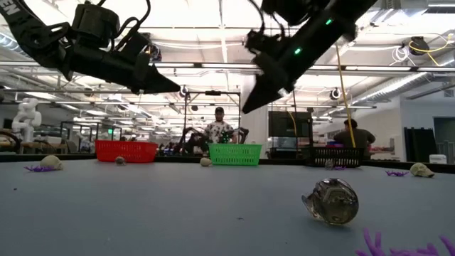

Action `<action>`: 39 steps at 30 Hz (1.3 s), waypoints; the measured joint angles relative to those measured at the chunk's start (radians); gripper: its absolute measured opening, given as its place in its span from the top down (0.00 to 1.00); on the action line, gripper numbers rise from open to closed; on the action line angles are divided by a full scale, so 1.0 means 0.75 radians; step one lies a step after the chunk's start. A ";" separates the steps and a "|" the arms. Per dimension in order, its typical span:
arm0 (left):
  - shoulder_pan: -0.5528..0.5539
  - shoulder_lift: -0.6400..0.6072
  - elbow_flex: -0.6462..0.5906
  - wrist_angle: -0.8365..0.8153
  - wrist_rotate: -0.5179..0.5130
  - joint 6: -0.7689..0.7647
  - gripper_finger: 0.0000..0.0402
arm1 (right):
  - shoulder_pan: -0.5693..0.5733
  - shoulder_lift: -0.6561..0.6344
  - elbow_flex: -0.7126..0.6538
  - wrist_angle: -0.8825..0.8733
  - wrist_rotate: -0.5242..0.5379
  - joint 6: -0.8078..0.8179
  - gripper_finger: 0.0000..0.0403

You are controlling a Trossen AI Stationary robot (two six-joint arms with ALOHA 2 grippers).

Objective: Sort Halloween decoration
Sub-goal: Put the white skull toy into the black bin

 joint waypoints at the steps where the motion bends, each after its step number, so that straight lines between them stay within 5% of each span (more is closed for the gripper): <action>1: 0.000 0.000 0.000 0.000 0.007 0.000 0.87 | 0.014 -0.024 0.000 -0.049 -0.001 0.041 1.00; 9: 0.000 0.001 0.000 -0.002 0.149 0.001 0.87 | 0.116 -0.204 0.001 -0.467 -0.037 0.438 1.00; 18: 0.000 0.020 0.001 0.002 0.152 0.010 0.87 | 0.121 -0.364 0.009 -0.956 -0.342 0.829 0.99; 26: 0.000 0.045 0.001 0.035 0.152 0.011 0.87 | 0.134 -0.366 -0.012 -1.498 -0.371 1.419 0.82; 33: 0.000 0.045 0.001 0.057 0.222 0.011 0.87 | 0.014 -0.364 -0.211 -1.466 -0.404 1.527 0.61; 39: 0.000 0.045 0.001 0.054 0.233 0.009 0.87 | -0.108 -0.380 -0.372 -1.338 -0.446 1.487 0.56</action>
